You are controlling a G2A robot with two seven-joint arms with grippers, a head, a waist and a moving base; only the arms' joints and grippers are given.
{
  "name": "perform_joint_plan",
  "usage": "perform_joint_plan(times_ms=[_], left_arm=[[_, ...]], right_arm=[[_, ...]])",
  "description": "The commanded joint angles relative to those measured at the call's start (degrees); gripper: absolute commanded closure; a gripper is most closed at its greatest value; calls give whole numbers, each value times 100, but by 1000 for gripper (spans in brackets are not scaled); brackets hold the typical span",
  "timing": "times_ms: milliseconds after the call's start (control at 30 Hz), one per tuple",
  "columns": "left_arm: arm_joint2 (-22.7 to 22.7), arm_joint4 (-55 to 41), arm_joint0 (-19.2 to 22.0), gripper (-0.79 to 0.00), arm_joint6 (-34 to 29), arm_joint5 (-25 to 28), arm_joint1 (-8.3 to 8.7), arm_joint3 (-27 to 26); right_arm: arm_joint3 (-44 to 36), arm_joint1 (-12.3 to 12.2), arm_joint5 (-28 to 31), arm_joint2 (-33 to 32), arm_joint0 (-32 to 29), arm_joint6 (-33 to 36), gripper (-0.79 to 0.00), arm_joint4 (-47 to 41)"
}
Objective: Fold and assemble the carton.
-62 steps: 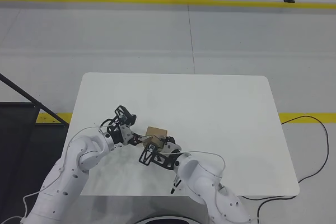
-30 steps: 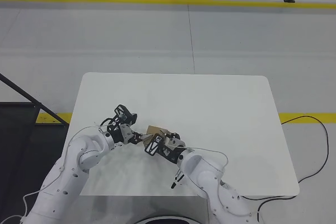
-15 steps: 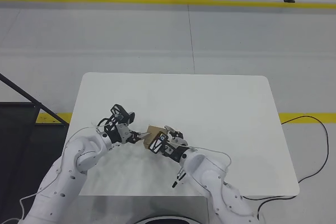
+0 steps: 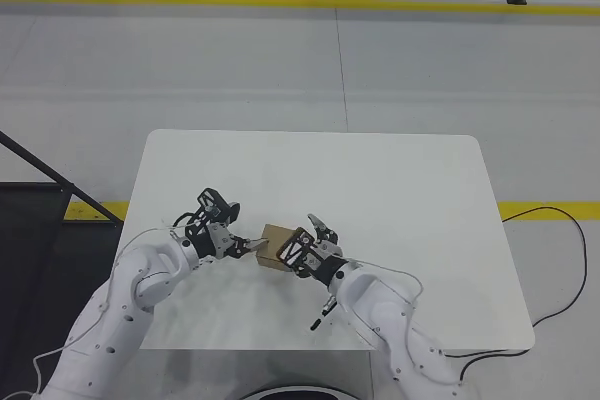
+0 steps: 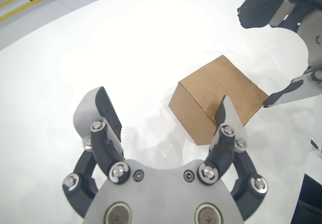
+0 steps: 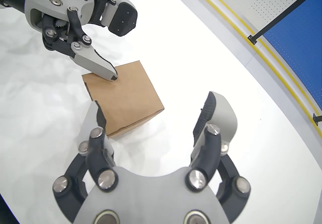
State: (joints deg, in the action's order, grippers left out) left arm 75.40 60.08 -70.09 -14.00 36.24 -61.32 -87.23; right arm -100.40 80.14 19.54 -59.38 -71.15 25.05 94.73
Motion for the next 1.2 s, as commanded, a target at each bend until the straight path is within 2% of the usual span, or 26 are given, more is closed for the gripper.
perform_joint_plan(times_ms=[0,200,267,400,533,900,1000,1167], left_arm=[[59,-21,-38,-785,22,13,12,-47],[200,-123,-97,-785,34,70,41,-233],[240,-115,-129,-785,17,20,49,-291],[281,-81,-186,-785,-38,-58,61,-379],[296,-91,-233,-785,-69,-93,68,-437],[297,-99,-251,-785,-74,-87,71,-469],[323,-115,-315,-785,-6,-152,72,-542],[338,-155,-384,-785,70,-199,74,-579]], right_arm=[[230,-43,251,-302,0,-224,-785,-308],[919,-170,1727,-688,201,-1155,-785,-808],[1192,-198,1987,-738,310,-1316,-785,-817],[1704,-178,2128,-624,642,-1362,-785,-1019],[1862,-174,2141,-537,764,-1436,-785,-1097],[1862,-174,2141,-537,764,-1436,-785,-1097],[1772,-189,1990,-584,657,-1521,-785,-1139],[1527,-285,2418,-725,456,-1702,-785,-1094]])
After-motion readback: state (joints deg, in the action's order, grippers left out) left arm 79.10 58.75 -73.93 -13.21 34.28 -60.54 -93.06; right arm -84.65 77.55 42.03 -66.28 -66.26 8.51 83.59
